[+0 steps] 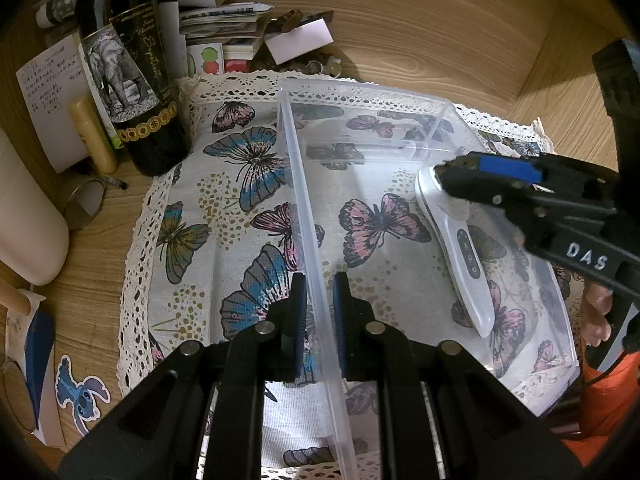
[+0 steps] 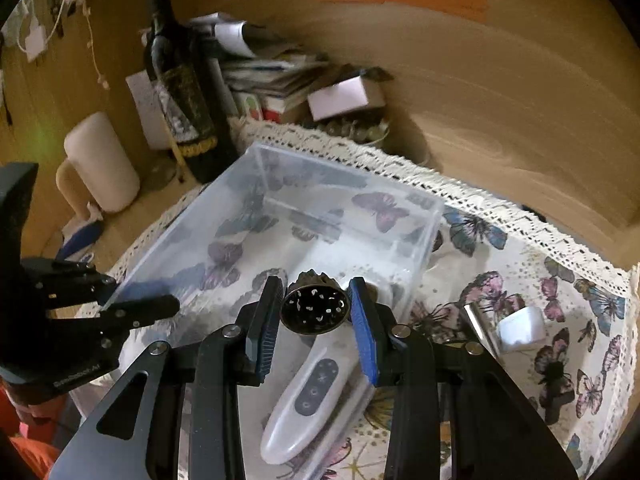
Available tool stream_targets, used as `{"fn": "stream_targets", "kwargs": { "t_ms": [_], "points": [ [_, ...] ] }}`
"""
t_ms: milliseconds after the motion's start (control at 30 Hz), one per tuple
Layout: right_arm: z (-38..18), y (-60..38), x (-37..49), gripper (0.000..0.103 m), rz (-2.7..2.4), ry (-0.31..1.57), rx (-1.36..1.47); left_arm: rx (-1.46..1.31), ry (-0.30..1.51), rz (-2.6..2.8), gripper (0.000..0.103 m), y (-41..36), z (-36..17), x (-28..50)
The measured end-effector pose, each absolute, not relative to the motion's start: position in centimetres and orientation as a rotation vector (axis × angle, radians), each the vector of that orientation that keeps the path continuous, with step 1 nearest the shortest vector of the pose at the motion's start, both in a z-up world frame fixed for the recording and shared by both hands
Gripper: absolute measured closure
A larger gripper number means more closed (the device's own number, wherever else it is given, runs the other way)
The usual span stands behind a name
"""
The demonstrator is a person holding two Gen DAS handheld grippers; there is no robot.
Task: Organize rigid objects
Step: 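Grasp the small black bell-shaped item with the right gripper and drop it in the box, then grasp the black-and-gold lighter with the right gripper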
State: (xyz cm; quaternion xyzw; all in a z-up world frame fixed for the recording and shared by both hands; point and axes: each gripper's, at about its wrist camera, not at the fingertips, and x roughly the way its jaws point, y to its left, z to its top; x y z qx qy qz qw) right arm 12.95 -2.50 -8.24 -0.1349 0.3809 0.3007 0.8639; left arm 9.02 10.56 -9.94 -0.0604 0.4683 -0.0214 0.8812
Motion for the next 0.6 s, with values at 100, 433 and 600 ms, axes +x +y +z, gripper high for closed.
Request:
{"fn": "stream_targets", "kwargs": {
  "t_ms": [100,433,600],
  "points": [
    [-8.4,-2.3,12.9,0.071,0.610,0.801,-0.300,-0.125,0.975,-0.045,0.090,10.6,-9.9,9.0],
    [-6.1,-4.0,12.4,0.063,0.555,0.717,-0.264,-0.125,0.976,-0.044,0.090,10.6,-9.9,9.0],
    [-4.7,-6.2,12.2,0.060,0.473,0.668,-0.235,-0.123,0.975,-0.045,0.090,10.5,-9.9,9.1]
  ]
}}
